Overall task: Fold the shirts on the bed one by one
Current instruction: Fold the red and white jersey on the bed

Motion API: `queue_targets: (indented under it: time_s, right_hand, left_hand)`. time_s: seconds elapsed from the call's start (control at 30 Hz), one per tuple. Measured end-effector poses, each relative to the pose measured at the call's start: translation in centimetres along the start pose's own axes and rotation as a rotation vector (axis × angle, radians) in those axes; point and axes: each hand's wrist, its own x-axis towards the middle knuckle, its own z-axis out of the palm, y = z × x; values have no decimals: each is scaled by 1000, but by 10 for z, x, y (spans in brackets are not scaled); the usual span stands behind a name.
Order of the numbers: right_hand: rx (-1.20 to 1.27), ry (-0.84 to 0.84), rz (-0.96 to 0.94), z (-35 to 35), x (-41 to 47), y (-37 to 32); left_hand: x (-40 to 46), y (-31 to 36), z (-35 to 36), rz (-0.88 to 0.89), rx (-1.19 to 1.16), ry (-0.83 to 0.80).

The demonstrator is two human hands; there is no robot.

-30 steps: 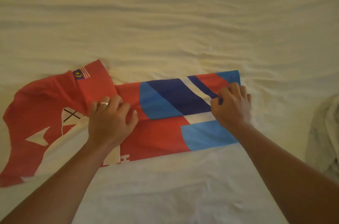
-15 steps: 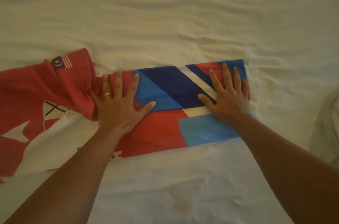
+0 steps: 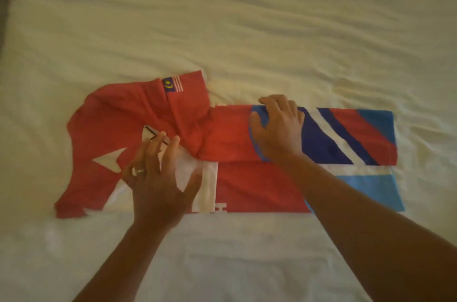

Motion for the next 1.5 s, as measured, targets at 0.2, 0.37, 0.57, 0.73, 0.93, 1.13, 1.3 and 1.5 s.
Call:
queue_targets:
  time_s: [0.2, 0.37, 0.57, 0.73, 0.93, 1.13, 1.3, 1.5]
  right_hand:
    - [112, -300, 335, 54, 56, -117]
    - [-17, -358, 341, 74, 77, -128]
    - [222, -195, -89, 37, 33, -172]
    - [249, -333, -507, 25, -72, -211]
    - [360, -709, -211, 43, -158, -175]
    - [409, -326, 659, 52, -143, -145]
    - [657, -463, 760, 58, -128, -144]
    - [498, -648, 602, 40, -134, -122]
  left_hand:
    - [-30, -87, -7, -97, 183, -237]
    - [-29, -114, 3, -124, 187, -352]
    - [-10, -103, -26, -272, -62, -322]
    - [16, -109, -72, -1152, -1333, -332]
    - [7, -118, -84, -1238, -1503, -647]
    - [-16, -117, -81, -1129, -1170, -602]
    - [-34, -110, -94, -1194, -1470, -627]
    - [-60, -113, -96, -1120, -1215, -641]
